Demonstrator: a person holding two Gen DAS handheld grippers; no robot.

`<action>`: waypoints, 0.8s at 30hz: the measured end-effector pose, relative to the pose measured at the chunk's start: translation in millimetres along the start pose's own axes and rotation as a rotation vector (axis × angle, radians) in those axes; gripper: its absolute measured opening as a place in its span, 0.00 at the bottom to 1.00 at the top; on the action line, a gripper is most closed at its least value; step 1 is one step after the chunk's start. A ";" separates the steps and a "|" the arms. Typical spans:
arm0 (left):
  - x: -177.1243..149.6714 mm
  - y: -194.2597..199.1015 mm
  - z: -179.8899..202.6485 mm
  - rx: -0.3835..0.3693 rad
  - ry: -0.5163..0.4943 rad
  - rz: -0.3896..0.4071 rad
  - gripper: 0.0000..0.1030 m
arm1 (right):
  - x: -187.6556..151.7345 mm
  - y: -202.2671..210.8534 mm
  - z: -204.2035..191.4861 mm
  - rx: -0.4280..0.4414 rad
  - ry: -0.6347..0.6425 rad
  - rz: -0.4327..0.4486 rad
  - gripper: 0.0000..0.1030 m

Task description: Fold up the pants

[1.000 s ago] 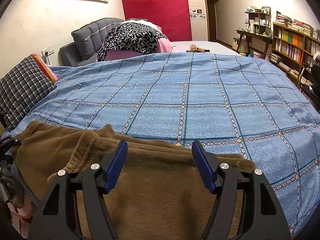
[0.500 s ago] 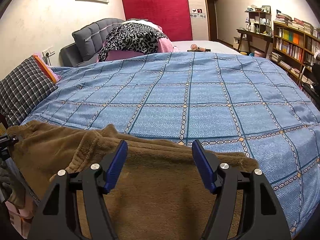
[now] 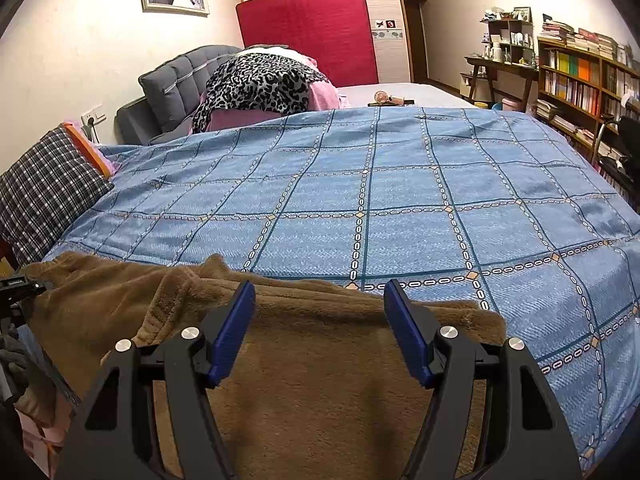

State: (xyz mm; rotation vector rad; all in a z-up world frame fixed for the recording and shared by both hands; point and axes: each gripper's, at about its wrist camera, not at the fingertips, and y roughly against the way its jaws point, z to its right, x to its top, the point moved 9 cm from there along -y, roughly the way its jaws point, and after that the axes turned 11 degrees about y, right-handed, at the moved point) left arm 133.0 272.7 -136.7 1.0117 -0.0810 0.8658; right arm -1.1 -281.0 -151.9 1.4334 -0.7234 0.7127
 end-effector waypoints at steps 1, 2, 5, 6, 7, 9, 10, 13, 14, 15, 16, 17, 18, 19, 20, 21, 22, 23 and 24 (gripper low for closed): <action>-0.6 7.1 11.2 -0.008 -0.029 0.018 0.28 | -0.1 1.2 0.3 0.002 -0.002 0.003 0.66; -1.5 12.3 19.9 -0.017 -0.050 0.029 0.27 | -0.4 2.4 0.7 0.002 -0.003 0.005 0.66; -6.5 31.3 54.2 -0.054 -0.134 0.070 0.27 | -2.2 6.5 4.0 0.002 -0.013 0.012 0.66; -9.0 36.6 64.9 -0.066 -0.159 0.079 0.27 | -3.7 8.3 6.2 0.002 -0.020 0.015 0.66; -11.8 41.5 75.8 -0.080 -0.183 0.087 0.27 | -4.6 9.3 7.8 0.002 -0.025 0.016 0.66; -21.2 51.2 102.6 -0.115 -0.234 0.095 0.27 | -7.8 12.1 13.0 0.002 -0.043 0.018 0.66; -28.3 56.0 117.9 -0.137 -0.263 0.096 0.27 | -9.1 12.9 14.9 0.001 -0.049 0.019 0.66; -46.5 63.1 154.5 -0.183 -0.329 0.091 0.27 | -14.2 16.9 23.0 0.000 -0.075 0.023 0.66; -57.1 66.2 170.9 -0.208 -0.360 0.084 0.27 | -15.6 18.3 25.8 0.000 -0.085 0.024 0.66; -63.0 68.4 181.5 -0.225 -0.380 0.078 0.27 | -18.1 20.3 30.1 0.000 -0.098 0.026 0.66; -68.8 69.1 190.5 -0.237 -0.396 0.071 0.27 | -20.0 21.5 33.2 -0.001 -0.109 0.027 0.66; -79.7 70.3 205.0 -0.259 -0.421 0.058 0.27 | -22.0 23.0 36.5 -0.002 -0.120 0.028 0.66; -89.4 70.9 216.3 -0.276 -0.443 0.046 0.27 | -24.1 24.7 39.9 -0.003 -0.131 0.030 0.66; -102.4 70.5 230.9 -0.296 -0.473 0.029 0.27 | -27.5 27.3 46.1 -0.004 -0.149 0.032 0.66; -113.1 70.8 239.6 -0.306 -0.491 0.018 0.27 | -30.2 29.2 50.5 -0.005 -0.162 0.033 0.66; -124.6 69.2 250.6 -0.317 -0.514 0.004 0.27 | -33.0 31.0 55.0 -0.005 -0.176 0.034 0.66; -138.8 66.9 263.5 -0.331 -0.544 -0.017 0.27 | -34.5 31.9 58.1 -0.007 -0.187 0.034 0.66; -150.5 65.9 272.6 -0.340 -0.565 -0.031 0.27 | -37.1 33.7 62.8 -0.008 -0.201 0.034 0.66; -162.9 63.6 283.0 -0.350 -0.589 -0.047 0.27 | -40.3 35.7 67.0 -0.010 -0.213 0.036 0.66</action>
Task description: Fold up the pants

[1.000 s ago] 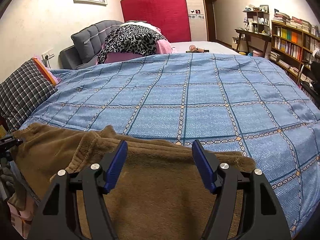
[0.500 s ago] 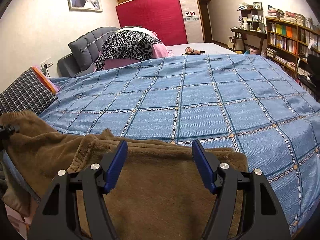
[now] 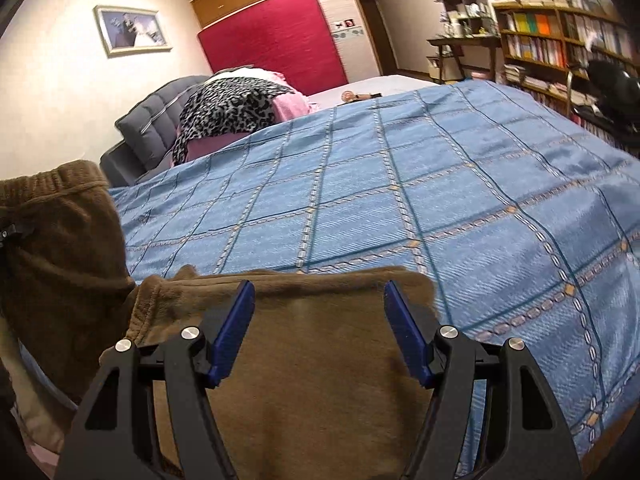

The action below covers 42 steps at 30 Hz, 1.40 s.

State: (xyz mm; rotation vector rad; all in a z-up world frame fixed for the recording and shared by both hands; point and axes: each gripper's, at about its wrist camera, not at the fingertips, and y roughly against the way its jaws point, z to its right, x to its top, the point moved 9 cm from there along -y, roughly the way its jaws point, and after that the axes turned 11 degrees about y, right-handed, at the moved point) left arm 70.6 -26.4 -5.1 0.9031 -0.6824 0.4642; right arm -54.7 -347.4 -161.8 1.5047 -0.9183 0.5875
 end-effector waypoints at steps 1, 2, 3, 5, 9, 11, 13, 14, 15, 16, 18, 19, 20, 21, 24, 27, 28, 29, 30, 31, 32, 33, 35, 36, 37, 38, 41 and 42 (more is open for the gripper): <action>-4.4 -5.6 11.5 -0.012 -0.017 -0.014 0.27 | -2.4 3.0 7.5 -0.005 -0.017 0.002 0.66; -8.2 -9.7 19.9 -0.021 -0.030 -0.025 0.27 | -3.1 4.5 10.9 -0.008 -0.026 0.004 0.66; -12.1 -15.4 30.5 -0.030 -0.043 -0.038 0.27 | -4.7 6.3 15.9 -0.011 -0.037 0.006 0.66; -19.9 -27.1 49.5 -0.047 -0.069 -0.063 0.27 | -8.6 10.4 26.1 -0.013 -0.063 0.011 0.66; -42.7 -42.9 90.0 -0.069 -0.133 -0.104 0.27 | -12.2 16.7 42.7 -0.021 -0.097 0.021 0.66; -57.9 -54.3 115.0 -0.087 -0.180 -0.134 0.27 | -15.7 20.3 49.9 -0.026 -0.113 0.025 0.66; -72.7 -64.6 132.9 -0.104 -0.215 -0.165 0.27 | -18.9 23.7 58.6 -0.033 -0.129 0.028 0.66; -79.1 -69.6 140.4 -0.110 -0.229 -0.177 0.27 | -19.9 24.7 61.5 -0.037 -0.135 0.030 0.66; -86.2 -74.3 148.2 -0.115 -0.247 -0.192 0.27 | -21.5 26.8 66.9 -0.043 -0.145 0.032 0.66; -92.1 -79.2 155.5 -0.119 -0.264 -0.206 0.27 | -23.0 28.6 70.8 -0.047 -0.152 0.033 0.66; -107.0 -92.6 166.9 -0.119 -0.302 -0.239 0.27 | -26.4 30.8 79.3 -0.055 -0.165 0.034 0.66; -114.6 -100.4 170.1 -0.115 -0.315 -0.260 0.27 | -27.8 31.7 82.3 -0.058 -0.169 0.034 0.66; -120.4 -106.3 171.0 -0.110 -0.323 -0.277 0.27 | -29.2 32.3 85.4 -0.061 -0.173 0.032 0.66; -128.3 -112.6 171.2 -0.102 -0.333 -0.298 0.28 | -31.0 32.8 88.1 -0.064 -0.178 0.031 0.66; -149.0 -124.9 172.9 -0.105 -0.362 -0.350 0.41 | -36.2 34.8 94.7 -0.069 -0.188 0.028 0.66; -160.2 -127.8 175.0 -0.127 -0.370 -0.390 0.51 | -37.9 35.7 97.5 -0.072 -0.191 0.024 0.66; -161.0 -126.7 174.3 -0.145 -0.365 -0.403 0.52 | -36.7 35.4 97.6 -0.072 -0.191 0.024 0.66; -162.4 -125.2 175.2 -0.161 -0.360 -0.414 0.52 | -36.2 35.8 98.1 -0.074 -0.191 0.025 0.66; -163.4 -123.8 175.3 -0.178 -0.354 -0.427 0.52 | -34.5 36.2 97.8 -0.074 -0.191 0.026 0.66; -164.2 -121.0 173.7 -0.196 -0.346 -0.442 0.56 | -33.9 37.4 98.0 -0.074 -0.191 0.028 0.66; -166.4 -118.3 173.8 -0.228 -0.329 -0.469 0.57 | -33.1 38.0 98.3 -0.070 -0.193 0.030 0.66; -168.6 -114.4 174.2 -0.261 -0.310 -0.494 0.57 | -32.6 39.0 98.5 -0.064 -0.199 0.030 0.66; -171.2 -103.6 177.2 -0.329 -0.281 -0.533 0.58 | -31.6 41.2 98.6 -0.048 -0.212 0.031 0.66; -172.1 -96.8 178.5 -0.352 -0.271 -0.545 0.58 | -31.0 42.1 98.1 -0.043 -0.216 0.031 0.66; -170.3 -91.0 178.6 -0.384 -0.253 -0.555 0.58 | -30.1 43.8 96.5 -0.036 -0.218 0.031 0.66; -167.9 -86.6 177.7 -0.392 -0.246 -0.550 0.58 | -29.0 46.0 93.5 -0.023 -0.217 0.033 0.66; -152.7 -74.5 167.2 -0.385 -0.225 -0.506 0.58 | -23.4 53.5 79.5 0.026 -0.195 0.043 0.66; -146.4 -72.3 161.6 -0.374 -0.211 -0.492 0.58 | -21.1 56.2 71.2 0.056 -0.185 0.045 0.66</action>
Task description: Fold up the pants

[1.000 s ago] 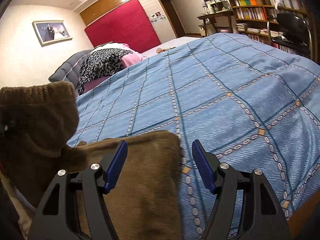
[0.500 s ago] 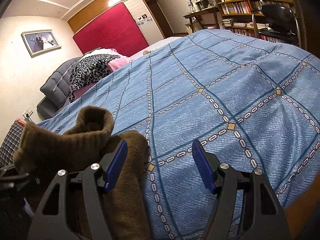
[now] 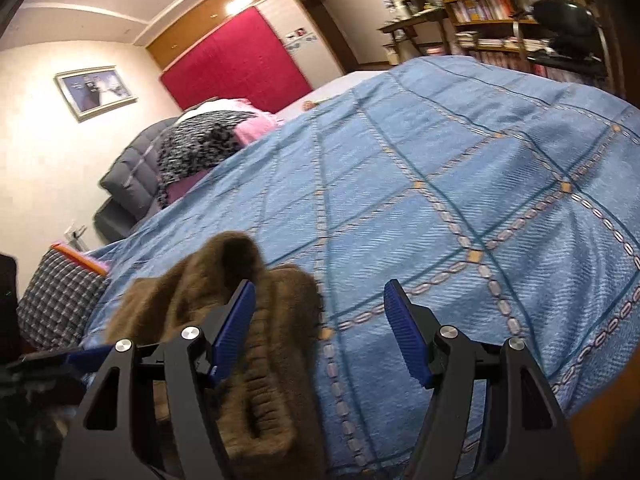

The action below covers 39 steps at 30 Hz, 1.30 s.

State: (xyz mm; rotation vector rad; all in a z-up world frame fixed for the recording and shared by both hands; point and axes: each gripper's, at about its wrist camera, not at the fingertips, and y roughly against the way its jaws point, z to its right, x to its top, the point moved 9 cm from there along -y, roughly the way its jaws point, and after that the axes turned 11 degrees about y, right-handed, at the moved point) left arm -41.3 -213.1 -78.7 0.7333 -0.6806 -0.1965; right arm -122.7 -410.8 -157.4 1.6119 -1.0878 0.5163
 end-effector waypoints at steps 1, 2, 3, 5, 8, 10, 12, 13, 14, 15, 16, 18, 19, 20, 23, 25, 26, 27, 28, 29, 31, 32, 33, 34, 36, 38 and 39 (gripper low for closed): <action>3.7 6.9 -7.8 0.009 0.021 0.020 0.58 | 0.7 0.6 -7.1 0.030 0.006 -0.004 0.66; 7.0 10.3 -13.6 0.018 0.035 0.033 0.58 | 1.3 2.0 -13.4 0.056 0.011 -0.008 0.66; 10.1 15.0 -21.1 0.031 0.052 0.050 0.58 | 0.6 2.6 -24.2 0.104 0.019 -0.017 0.65; 17.8 24.3 -37.4 0.056 0.089 0.088 0.58 | -1.0 3.1 -39.4 0.159 0.033 -0.038 0.63; 24.1 40.9 -62.3 0.088 0.141 0.133 0.58 | -7.6 -0.6 -60.8 0.220 0.060 -0.084 0.55; 27.4 47.0 -74.3 0.104 0.165 0.153 0.58 | -15.9 -7.2 -69.2 0.220 0.086 -0.124 0.49; 28.4 52.0 -83.7 0.119 0.184 0.170 0.63 | -23.7 -14.9 -73.9 0.211 0.093 -0.164 0.42; 29.1 54.6 -89.4 0.125 0.196 0.181 0.66 | -27.3 -16.3 -75.7 0.221 0.086 -0.179 0.33; 29.0 55.1 -92.4 0.129 0.203 0.185 0.66 | -27.7 -16.1 -75.1 0.219 0.084 -0.182 0.30; 28.6 55.0 -96.1 0.135 0.208 0.185 0.66 | -28.0 -14.3 -75.4 0.216 0.089 -0.176 0.24; 27.7 54.5 -101.0 0.142 0.214 0.182 0.66 | -25.5 -9.7 -77.6 0.226 0.099 -0.168 0.21; 26.6 51.4 -107.8 0.155 0.222 0.179 0.66 | -17.5 2.4 -81.8 0.249 0.110 -0.146 0.20; 25.8 50.7 -112.4 0.158 0.235 0.176 0.66 | -14.4 8.4 -80.8 0.254 0.112 -0.139 0.20; 25.5 49.2 -114.7 0.155 0.244 0.175 0.66 | -11.8 15.0 -79.4 0.259 0.111 -0.132 0.19; 23.7 51.4 -118.0 0.142 0.256 0.182 0.66 | -16.9 33.2 -71.6 0.254 0.106 -0.142 0.18; 21.2 50.7 -118.2 0.140 0.250 0.178 0.66 | -28.1 35.4 -67.1 0.227 0.114 -0.177 0.18; 19.6 49.4 -118.8 0.144 0.246 0.174 0.66 | -38.3 33.3 -65.5 0.211 0.121 -0.203 0.18; 18.9 47.8 -118.8 0.147 0.242 0.170 0.66 | -49.2 29.2 -62.4 0.186 0.130 -0.229 0.18; 17.4 46.2 -118.6 0.150 0.239 0.166 0.66 | -55.8 25.2 -58.7 0.167 0.132 -0.244 0.18; 15.3 43.2 -118.3 0.147 0.235 0.157 0.66 | -64.1 19.8 -54.4 0.150 0.126 -0.258 0.18; 11.4 38.1 -119.9 0.151 0.238 0.145 0.66 | -72.4 9.6 -49.4 0.136 0.107 -0.267 0.18; 9.6 36.2 -120.9 0.149 0.241 0.141 0.66 | -73.5 7.9 -48.2 0.128 0.105 -0.266 0.18; 8.9 35.0 -121.7 0.149 0.242 0.139 0.67 | -73.6 7.7 -47.8 0.124 0.108 -0.263 0.18; 8.6 34.7 -122.0 0.151 0.240 0.140 0.67 | -72.6 9.0 -49.2 0.109 0.129 -0.259 0.18; 8.0 36.6 -120.5 0.150 0.233 0.146 0.67 | -71.0 11.7 -53.0 0.077 0.191 -0.255 0.20; 8.4 39.9 -120.6 0.149 0.236 0.153 0.67 | -68.1 15.3 -58.3 0.061 0.241 -0.247 0.21; 8.3 41.3 -120.6 0.149 0.238 0.156 0.67 | -64.5 18.5 -61.0 0.062 0.248 -0.236 0.23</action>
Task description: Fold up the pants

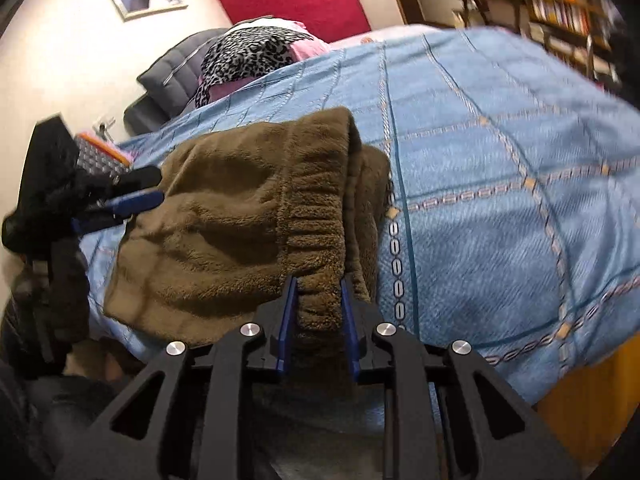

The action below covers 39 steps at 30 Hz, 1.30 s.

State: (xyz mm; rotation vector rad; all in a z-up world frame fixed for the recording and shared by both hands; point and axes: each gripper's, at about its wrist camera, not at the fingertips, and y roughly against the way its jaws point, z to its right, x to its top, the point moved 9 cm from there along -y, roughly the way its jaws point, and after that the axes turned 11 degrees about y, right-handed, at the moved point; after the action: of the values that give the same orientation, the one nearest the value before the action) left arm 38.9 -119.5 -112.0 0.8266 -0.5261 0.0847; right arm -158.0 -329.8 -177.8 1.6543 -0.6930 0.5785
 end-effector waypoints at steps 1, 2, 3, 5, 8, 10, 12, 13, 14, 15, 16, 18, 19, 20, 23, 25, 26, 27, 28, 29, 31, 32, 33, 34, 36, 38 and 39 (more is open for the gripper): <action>0.9 3.1 0.0 -0.002 0.004 0.006 0.67 | 3.4 2.0 -0.5 0.002 -0.001 0.010 0.24; 1.9 5.8 0.5 -0.004 0.006 0.011 0.67 | 8.5 5.7 -0.8 0.004 -0.005 0.025 0.24; 4.1 9.9 0.7 -0.006 0.007 0.021 0.67 | 12.3 8.6 -1.1 -0.001 -0.010 0.037 0.27; 11.6 18.9 -1.0 -0.003 0.009 0.048 0.67 | 26.4 18.8 2.6 -0.016 -0.031 0.090 0.36; 25.5 33.4 -8.2 0.005 0.027 0.094 0.67 | 54.8 25.6 -3.9 -0.007 -0.034 0.170 0.37; 33.7 39.6 -13.9 0.019 0.036 0.120 0.67 | 72.3 20.3 -13.4 0.009 -0.015 0.191 0.37; 40.5 42.4 -20.6 0.040 0.044 0.136 0.67 | 85.1 4.8 -26.3 0.039 0.013 0.189 0.37; 43.6 43.4 -24.3 0.049 0.050 0.145 0.67 | 87.1 -1.5 -30.1 0.038 0.022 0.181 0.37; 46.7 43.1 -27.1 0.055 0.057 0.151 0.67 | 87.7 -12.0 -33.1 0.037 0.027 0.164 0.37; 48.9 41.3 -29.7 0.060 0.061 0.153 0.67 | 87.2 -18.1 -35.4 0.043 0.028 0.153 0.37; 50.7 39.0 -31.9 0.066 0.064 0.152 0.67 | 85.4 -27.9 -34.7 0.037 0.028 0.134 0.37; 53.0 32.0 -32.9 0.066 0.068 0.143 0.67 | 78.8 -41.4 -28.2 -0.008 0.029 0.103 0.37; 53.4 26.2 -34.1 0.065 0.068 0.135 0.67 | 74.8 -45.1 -24.4 -0.013 0.025 0.093 0.37; 53.7 22.5 -35.7 0.067 0.067 0.130 0.67 | 70.8 -49.6 -19.2 -0.024 0.016 0.078 0.37; 55.8 0.9 -46.2 0.103 0.074 0.117 0.67 | 57.9 -58.1 -7.7 -0.032 0.001 0.056 0.37; 57.1 -12.9 -58.4 0.153 0.083 0.118 0.67 | 54.2 -61.9 -4.2 -0.020 -0.002 0.060 0.36; 57.1 -17.4 -62.8 0.166 0.090 0.117 0.67 | 52.4 -64.4 -2.7 -0.009 -0.005 0.066 0.36; 57.4 -22.8 -67.9 0.169 0.098 0.114 0.67 | 50.1 -67.7 -1.1 -0.003 0.001 0.073 0.36; 57.5 -26.8 -72.1 0.171 0.108 0.114 0.67 | 47.2 -70.5 0.9 -0.002 0.009 0.075 0.36; 57.2 -31.0 -76.5 0.170 0.121 0.115 0.69 | 45.8 -73.7 2.2 -0.003 0.015 0.076 0.35; 56.6 -35.4 -79.8 0.171 0.118 0.126 0.69 | 44.7 -78.2 3.3 -0.006 0.022 0.082 0.35; 56.1 -36.8 -80.4 0.175 0.112 0.134 0.70 | 45.2 -80.0 3.3 -0.009 0.025 0.084 0.35; 54.9 -38.9 -80.5 0.180 0.100 0.145 0.70 | 44.8 -81.7 3.2 -0.013 0.029 0.087 0.35; 53.4 -41.0 -80.4 0.186 0.089 0.151 0.71 | 44.0 -82.5 3.0 -0.015 0.031 0.089 0.35; 52.7 -42.1 -81.3 0.192 0.086 0.153 0.71 | 42.3 -81.9 3.0 -0.013 0.031 0.091 0.35; 52.4 -40.9 -80.3 0.191 0.086 0.150 0.71 | 43.7 -81.3 4.0 -0.005 0.021 0.084 0.35; 51.7 -40.8 -80.1 0.192 0.087 0.147 0.71 | 43.8 -80.9 4.3 -0.003 0.016 0.080 0.35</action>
State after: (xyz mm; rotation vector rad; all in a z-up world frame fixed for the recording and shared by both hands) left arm 128.0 -96.3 -159.6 0.9660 -0.5011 0.3091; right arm -69.6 -329.1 -203.5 1.6237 -0.7502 0.6467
